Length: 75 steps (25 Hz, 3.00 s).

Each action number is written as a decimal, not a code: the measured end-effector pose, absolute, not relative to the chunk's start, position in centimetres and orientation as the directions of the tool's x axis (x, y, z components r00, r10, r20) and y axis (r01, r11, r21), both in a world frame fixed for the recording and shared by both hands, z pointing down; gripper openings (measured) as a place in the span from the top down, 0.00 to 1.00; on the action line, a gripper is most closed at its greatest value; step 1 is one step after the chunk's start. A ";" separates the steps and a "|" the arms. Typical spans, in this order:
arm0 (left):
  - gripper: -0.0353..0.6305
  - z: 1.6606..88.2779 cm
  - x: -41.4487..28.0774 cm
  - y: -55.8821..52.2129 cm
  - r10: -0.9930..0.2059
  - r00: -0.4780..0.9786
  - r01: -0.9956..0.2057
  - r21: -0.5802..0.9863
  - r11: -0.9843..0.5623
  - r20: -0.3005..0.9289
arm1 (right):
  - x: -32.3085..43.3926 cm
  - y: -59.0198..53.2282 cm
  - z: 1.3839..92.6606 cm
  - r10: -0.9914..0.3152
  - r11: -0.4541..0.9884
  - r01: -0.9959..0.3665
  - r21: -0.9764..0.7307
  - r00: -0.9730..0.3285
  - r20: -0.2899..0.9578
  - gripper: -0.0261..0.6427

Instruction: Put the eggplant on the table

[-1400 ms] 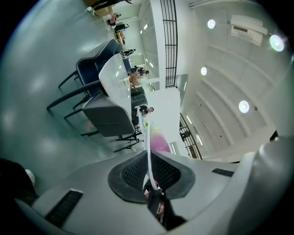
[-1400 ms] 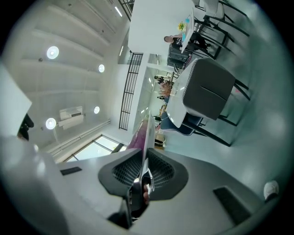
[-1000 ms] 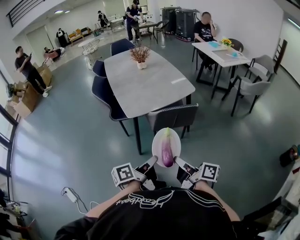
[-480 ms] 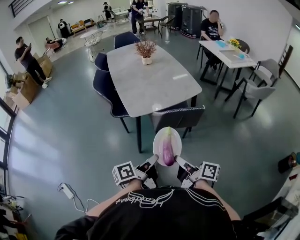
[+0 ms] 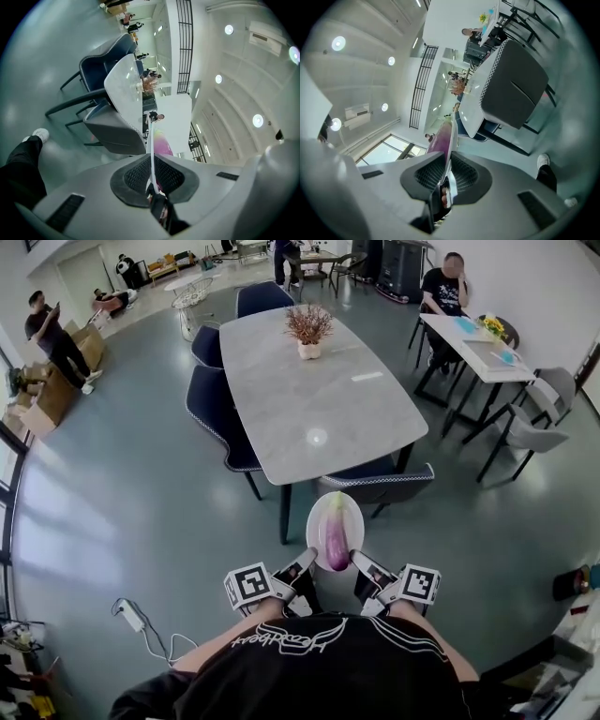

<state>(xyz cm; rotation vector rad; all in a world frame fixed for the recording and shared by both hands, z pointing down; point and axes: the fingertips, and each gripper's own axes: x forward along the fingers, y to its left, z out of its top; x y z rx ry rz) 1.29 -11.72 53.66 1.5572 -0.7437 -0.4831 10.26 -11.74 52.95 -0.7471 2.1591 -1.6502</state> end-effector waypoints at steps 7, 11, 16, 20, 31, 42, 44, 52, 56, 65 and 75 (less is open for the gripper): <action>0.91 53.4 -1.6 -19.9 -0.706 0.694 -0.185 0.983 0.017 0.143 | 7.5 -19.8 53.1 -0.574 0.154 -0.202 -0.967 -0.815 0.079 0.89; 0.91 52.3 -3.3 -23.8 -0.706 0.694 -0.187 0.982 0.017 0.144 | 5.8 -23.8 52.0 -0.575 0.153 -0.199 -0.968 -0.814 0.077 0.89; 0.91 51.1 -4.9 -28.4 -0.706 0.694 -0.195 0.981 0.007 0.143 | 4.1 -28.5 50.8 -0.577 0.171 -0.196 -0.966 -0.814 0.063 0.89; 0.91 50.8 -5.8 -31.6 -0.694 0.703 -0.204 0.979 0.010 0.154 | 3.1 -31.7 50.2 -0.583 0.179 -0.194 -0.965 -0.811 0.055 0.89; 0.91 51.7 -6.5 -40.3 -0.655 0.736 -0.226 0.974 0.004 0.173 | 2.4 -39.7 51.6 -0.632 0.152 -0.218 -0.964 -0.771 0.075 0.89; 0.91 52.8 -6.8 -46.1 -0.643 0.746 -0.222 0.975 0.005 0.173 | 2.1 -45.6 52.8 -0.654 0.136 -0.231 -0.963 -0.751 0.088 0.89; 0.91 52.9 -6.9 -46.9 -0.641 0.747 -0.221 0.975 0.006 0.174 | 2.1 -46.3 52.9 -0.656 0.131 -0.234 -0.963 -0.749 0.092 0.89; 0.91 53.9 -6.7 -50.2 -0.638 0.746 -0.222 0.975 0.029 0.189 | 2.4 -49.6 53.8 -0.673 0.100 -0.244 -0.965 -0.731 0.115 0.89; 0.91 54.6 -6.4 -52.0 -0.640 0.742 -0.227 0.973 0.042 0.200 | 2.9 -51.4 54.6 -0.675 0.095 -0.258 -0.961 -0.727 0.128 0.89; 0.91 56.7 -6.0 -55.0 -0.635 0.735 -0.254 0.965 0.071 0.240 | 3.4 -54.6 56.5 -0.673 0.083 -0.302 -0.950 -0.720 0.170 0.89; 0.91 60.0 -5.8 -57.0 -0.616 0.730 -0.293 0.950 0.110 0.296 | 3.8 -56.3 60.1 -0.671 0.020 -0.329 -0.944 -0.705 0.231 0.89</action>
